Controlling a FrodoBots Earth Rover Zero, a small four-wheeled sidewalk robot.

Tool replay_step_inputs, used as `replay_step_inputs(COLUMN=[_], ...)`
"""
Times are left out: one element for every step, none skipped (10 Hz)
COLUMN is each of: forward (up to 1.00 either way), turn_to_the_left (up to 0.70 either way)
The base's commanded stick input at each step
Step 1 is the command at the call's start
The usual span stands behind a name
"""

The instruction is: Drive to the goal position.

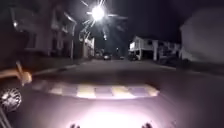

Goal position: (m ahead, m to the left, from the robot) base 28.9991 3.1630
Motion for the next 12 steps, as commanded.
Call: replay_step_inputs(forward=[1.00, 1.00, 1.00, 1.00, 1.00, 1.00, 1.00, 1.00, 1.00, 1.00, 1.00, 1.00], turn_to_the_left=[0.00, 0.00, 0.00, 0.00, 0.00, -0.14, -0.32, -0.40, -0.23, -0.06, 0.00, 0.00])
